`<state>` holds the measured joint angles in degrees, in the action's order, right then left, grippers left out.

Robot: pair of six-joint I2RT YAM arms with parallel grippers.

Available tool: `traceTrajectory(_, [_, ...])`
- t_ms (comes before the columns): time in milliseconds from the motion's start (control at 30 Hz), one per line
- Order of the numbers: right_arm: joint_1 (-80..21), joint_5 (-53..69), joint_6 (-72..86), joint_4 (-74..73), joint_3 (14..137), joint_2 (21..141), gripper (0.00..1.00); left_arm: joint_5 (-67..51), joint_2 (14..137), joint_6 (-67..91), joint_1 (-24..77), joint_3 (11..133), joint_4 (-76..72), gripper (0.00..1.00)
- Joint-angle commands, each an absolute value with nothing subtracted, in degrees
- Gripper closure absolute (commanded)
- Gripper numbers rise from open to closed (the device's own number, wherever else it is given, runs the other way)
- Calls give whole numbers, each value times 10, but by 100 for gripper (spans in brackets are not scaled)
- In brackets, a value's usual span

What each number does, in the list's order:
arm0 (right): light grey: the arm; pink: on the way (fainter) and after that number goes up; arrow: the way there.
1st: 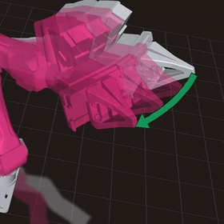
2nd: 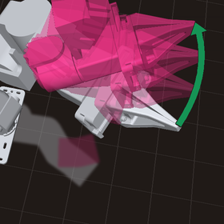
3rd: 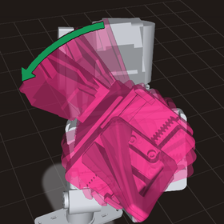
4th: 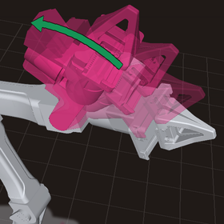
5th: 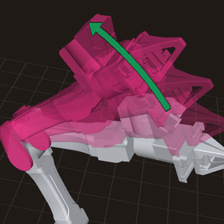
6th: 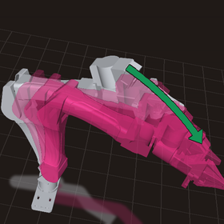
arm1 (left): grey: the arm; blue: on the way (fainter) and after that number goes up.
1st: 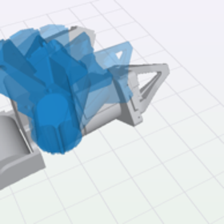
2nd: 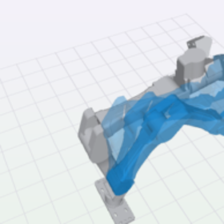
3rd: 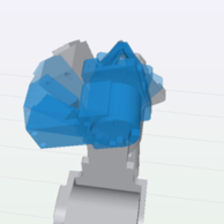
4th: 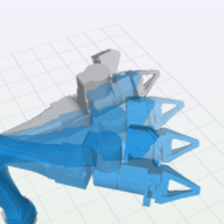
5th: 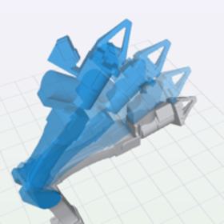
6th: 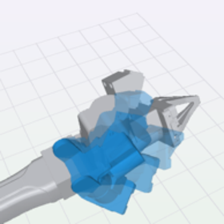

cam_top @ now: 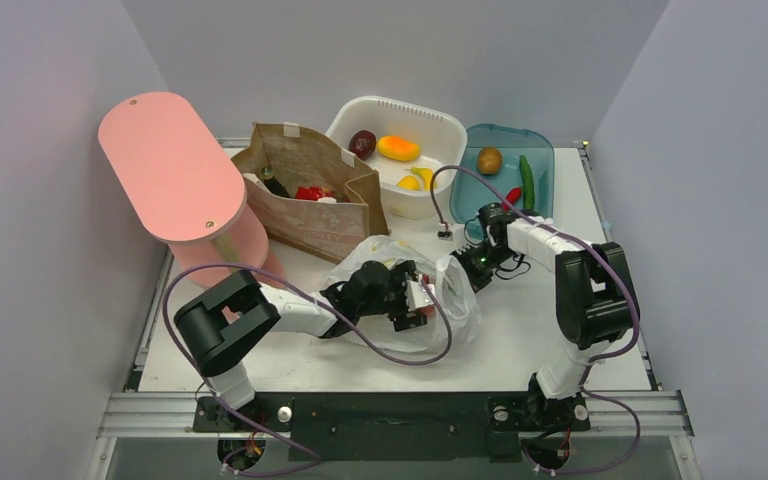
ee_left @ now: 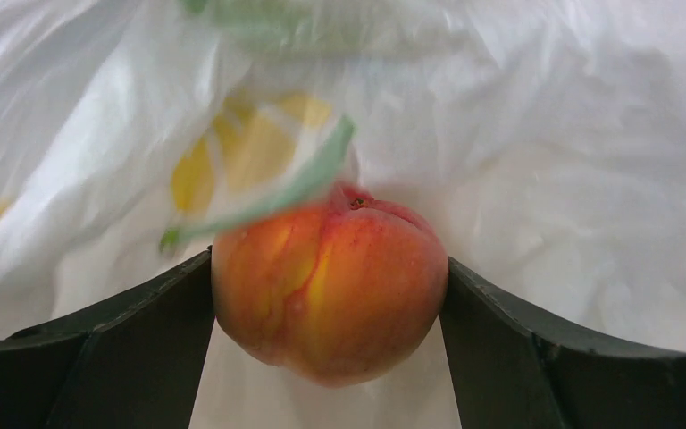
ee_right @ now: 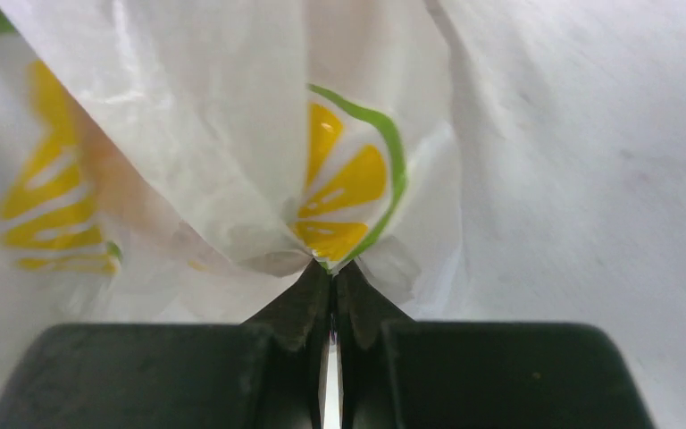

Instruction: Untie the knot of the grocery bags and take out the mixed food

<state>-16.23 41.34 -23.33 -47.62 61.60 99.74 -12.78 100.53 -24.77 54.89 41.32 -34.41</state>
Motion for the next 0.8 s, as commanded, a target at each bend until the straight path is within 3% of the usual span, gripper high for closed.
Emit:
traceTrajectory(0, [-123,393,-260,-489,629,977,100,-172,919,-245,530,376,-316,58])
traceTrajectory(267, [-118,389,-241,-474,629,974,100,-236,779,-250,519,340,-245,62])
traceTrajectory(600, [-120,407,-212,-463,647,953,99,-291,655,-217,501,414,-161,62])
traceTrajectory(700, [-119,403,-207,-463,655,938,90,-294,651,-205,496,446,-160,61])
traceTrajectory(767, [-118,400,-205,-463,664,927,78,-290,658,-189,489,470,-164,61])
